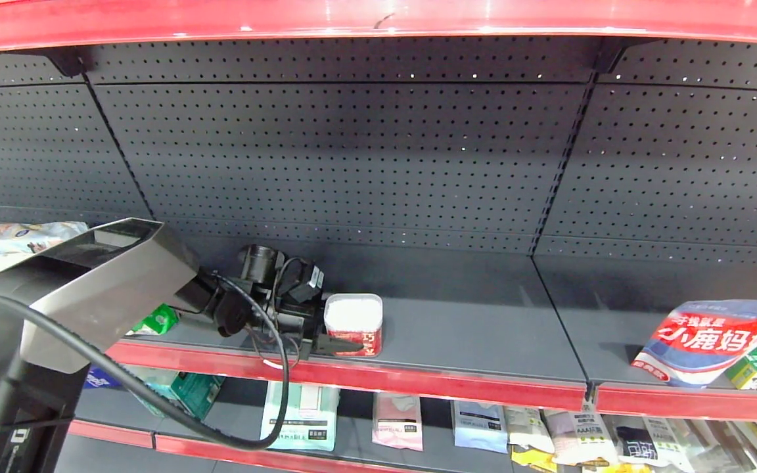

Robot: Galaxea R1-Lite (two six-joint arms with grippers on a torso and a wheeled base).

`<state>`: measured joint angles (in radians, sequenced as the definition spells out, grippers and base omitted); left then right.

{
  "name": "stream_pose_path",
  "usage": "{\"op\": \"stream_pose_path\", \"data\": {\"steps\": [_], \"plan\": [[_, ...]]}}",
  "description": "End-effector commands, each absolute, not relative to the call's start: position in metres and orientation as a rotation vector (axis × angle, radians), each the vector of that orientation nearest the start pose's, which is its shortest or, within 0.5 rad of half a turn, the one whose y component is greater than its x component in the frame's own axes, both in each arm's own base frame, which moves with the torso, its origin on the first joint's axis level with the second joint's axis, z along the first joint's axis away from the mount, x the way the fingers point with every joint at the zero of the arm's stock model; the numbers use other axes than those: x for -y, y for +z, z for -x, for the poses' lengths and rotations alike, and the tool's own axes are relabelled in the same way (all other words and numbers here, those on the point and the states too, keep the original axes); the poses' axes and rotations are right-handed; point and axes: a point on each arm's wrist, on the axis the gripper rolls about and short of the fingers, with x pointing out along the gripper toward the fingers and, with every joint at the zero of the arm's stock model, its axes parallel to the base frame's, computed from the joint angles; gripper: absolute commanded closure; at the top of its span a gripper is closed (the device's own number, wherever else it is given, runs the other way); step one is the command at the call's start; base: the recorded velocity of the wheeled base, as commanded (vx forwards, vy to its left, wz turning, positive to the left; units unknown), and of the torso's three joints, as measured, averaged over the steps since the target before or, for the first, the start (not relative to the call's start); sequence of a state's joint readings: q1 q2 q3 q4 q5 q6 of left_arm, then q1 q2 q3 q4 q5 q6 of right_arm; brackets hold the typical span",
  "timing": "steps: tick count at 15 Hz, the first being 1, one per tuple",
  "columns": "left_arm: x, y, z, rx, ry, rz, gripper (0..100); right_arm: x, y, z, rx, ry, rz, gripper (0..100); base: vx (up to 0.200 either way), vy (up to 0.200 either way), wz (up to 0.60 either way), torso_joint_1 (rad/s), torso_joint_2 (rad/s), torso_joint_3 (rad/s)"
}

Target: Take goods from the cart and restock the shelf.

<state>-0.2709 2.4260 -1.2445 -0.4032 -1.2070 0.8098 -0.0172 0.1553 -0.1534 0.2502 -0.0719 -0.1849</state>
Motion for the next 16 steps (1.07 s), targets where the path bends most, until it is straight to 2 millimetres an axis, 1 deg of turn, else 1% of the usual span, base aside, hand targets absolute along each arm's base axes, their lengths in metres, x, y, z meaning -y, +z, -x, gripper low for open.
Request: {"op": "stream_pose_path", "data": {"steps": [1, 16], "plan": [[0.1344, 0.0015, -0.4044, -0.149, -1.575, -0.249, 100, 0.0012, 0.096, 0.0224, -0.259, -0.066, 0.191, 100, 0.0, 0.0, 0.0, 0.0, 0.0, 0.0], [0.1413, 0.0002, -0.4006, -0.183, -1.58, -0.239, 100, 0.0013, 0.0961, 0.022, -0.264, -0.068, 0.19, 100, 0.0, 0.0, 0.0, 0.0, 0.0, 0.0]]}}
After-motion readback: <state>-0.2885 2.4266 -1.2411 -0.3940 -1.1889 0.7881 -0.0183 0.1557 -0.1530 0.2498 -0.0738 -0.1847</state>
